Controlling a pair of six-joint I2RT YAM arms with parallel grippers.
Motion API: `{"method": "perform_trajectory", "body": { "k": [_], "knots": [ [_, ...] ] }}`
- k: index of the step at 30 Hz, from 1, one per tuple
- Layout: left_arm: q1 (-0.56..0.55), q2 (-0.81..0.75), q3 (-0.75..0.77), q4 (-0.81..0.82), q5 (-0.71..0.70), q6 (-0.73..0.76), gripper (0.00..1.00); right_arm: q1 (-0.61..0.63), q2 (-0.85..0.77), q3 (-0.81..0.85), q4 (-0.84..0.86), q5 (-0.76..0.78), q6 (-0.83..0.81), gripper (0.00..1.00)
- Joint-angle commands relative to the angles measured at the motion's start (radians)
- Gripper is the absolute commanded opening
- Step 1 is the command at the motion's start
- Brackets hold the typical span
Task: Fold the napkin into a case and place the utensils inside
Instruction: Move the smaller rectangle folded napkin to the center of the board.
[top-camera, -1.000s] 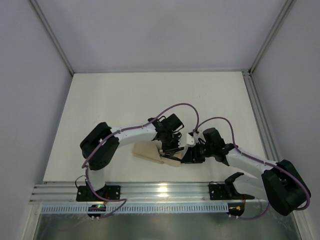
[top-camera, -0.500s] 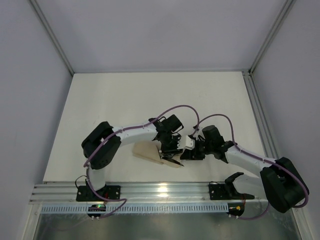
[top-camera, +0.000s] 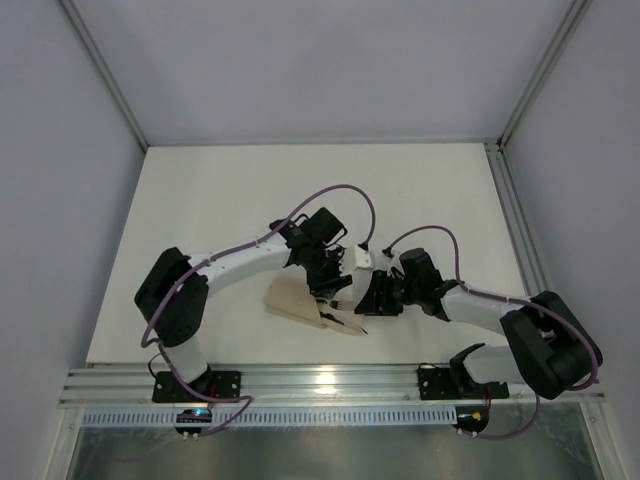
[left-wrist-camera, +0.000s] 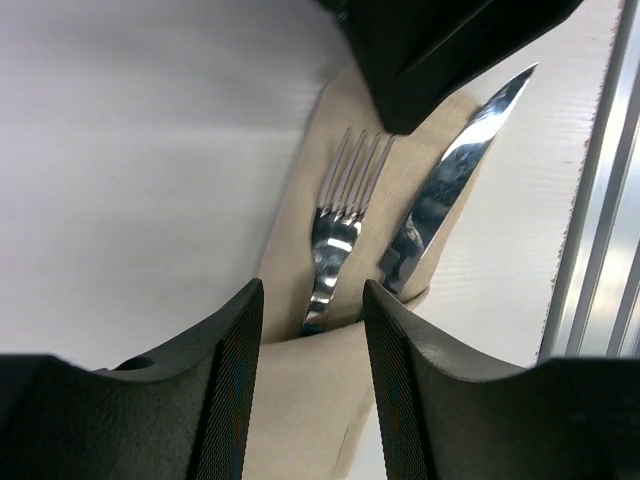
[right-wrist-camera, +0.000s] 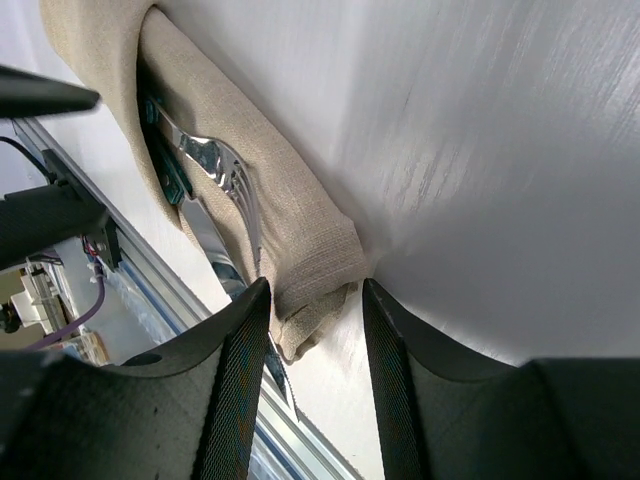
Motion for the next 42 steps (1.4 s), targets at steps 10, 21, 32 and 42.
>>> {"method": "perform_trajectory", "body": {
  "k": [10, 21, 32, 42],
  "knots": [
    [0.389, -0.116, -0.143, -0.073, -0.045, -0.176, 0.56, 0.000, -0.014, -0.022, 0.008, 0.020, 0.004, 0.46],
    [0.476, -0.025, -0.207, -0.039, -0.033, -0.177, 0.52, 0.008, 0.099, 0.001, 0.127, -0.016, 0.041, 0.17],
    [0.691, -0.053, -0.295, -0.051, 0.027, -0.127, 0.16, 0.011, 0.430, 0.339, 0.124, -0.010, -0.009, 0.08],
    [0.953, -0.106, -0.302, -0.063, 0.007, -0.081, 0.20, 0.083, 0.803, 0.986, -0.155, 0.016, -0.098, 0.09]
  ]
}}
